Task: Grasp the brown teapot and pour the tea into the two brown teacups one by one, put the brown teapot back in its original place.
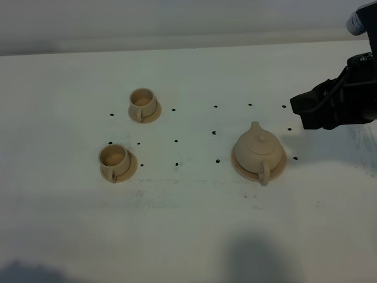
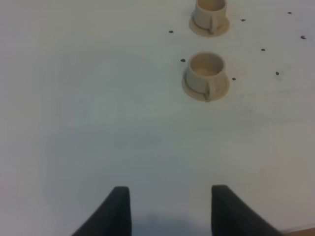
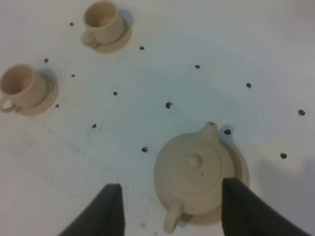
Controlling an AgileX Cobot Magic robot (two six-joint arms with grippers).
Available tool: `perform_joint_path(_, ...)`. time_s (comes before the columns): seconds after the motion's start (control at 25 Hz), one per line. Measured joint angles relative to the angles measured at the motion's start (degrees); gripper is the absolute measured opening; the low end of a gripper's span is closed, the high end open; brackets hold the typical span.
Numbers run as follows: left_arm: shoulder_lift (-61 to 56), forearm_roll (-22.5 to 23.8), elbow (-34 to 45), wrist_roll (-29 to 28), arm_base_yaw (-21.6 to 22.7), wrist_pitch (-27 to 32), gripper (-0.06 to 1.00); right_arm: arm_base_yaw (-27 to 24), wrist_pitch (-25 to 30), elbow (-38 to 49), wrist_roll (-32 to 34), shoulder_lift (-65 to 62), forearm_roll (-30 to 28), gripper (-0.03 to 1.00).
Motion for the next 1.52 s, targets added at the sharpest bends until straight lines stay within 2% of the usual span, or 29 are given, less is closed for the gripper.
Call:
perform_joint_path(0.24, 0.0, 0.0, 0.0, 0.0, 0.0, 0.0, 0.36, 0.0, -1.5, 0.1, 1.3, 2.0, -1.0, 0.43)
perform_joint_path(0.4, 0.0, 0.0, 0.0, 0.0, 0.0, 0.0, 0.36, 0.2, -7.3, 1.8, 2.1, 5.5, -1.8, 0.43)
perform_joint_path(0.56, 0.0, 0.0, 0.0, 0.0, 0.0, 0.0, 0.36, 2.8, -12.6, 2.3, 7.1, 8.8, -6.2, 0.43)
perform_joint_path(0.72, 0.0, 0.0, 0.0, 0.0, 0.0, 0.0, 0.36, 4.0, -15.1, 2.3, 14.2, 10.6, -11.7, 0.42)
perform_joint_path(0.92, 0.0, 0.0, 0.0, 0.0, 0.0, 0.0, 0.36, 4.0, -15.6, 2.3, 21.9, 12.1, -19.3, 0.39)
perform_joint_path(1.24, 0.0, 0.0, 0.0, 0.0, 0.0, 0.0, 0.36, 4.0, -13.0, 5.3, 31.3, 12.5, -26.9, 0.38)
perform_joint_path(1.52, 0.0, 0.0, 0.0, 0.0, 0.0, 0.0, 0.36, 6.5, -12.1, 7.0, 37.1, 12.5, -28.6, 0.38)
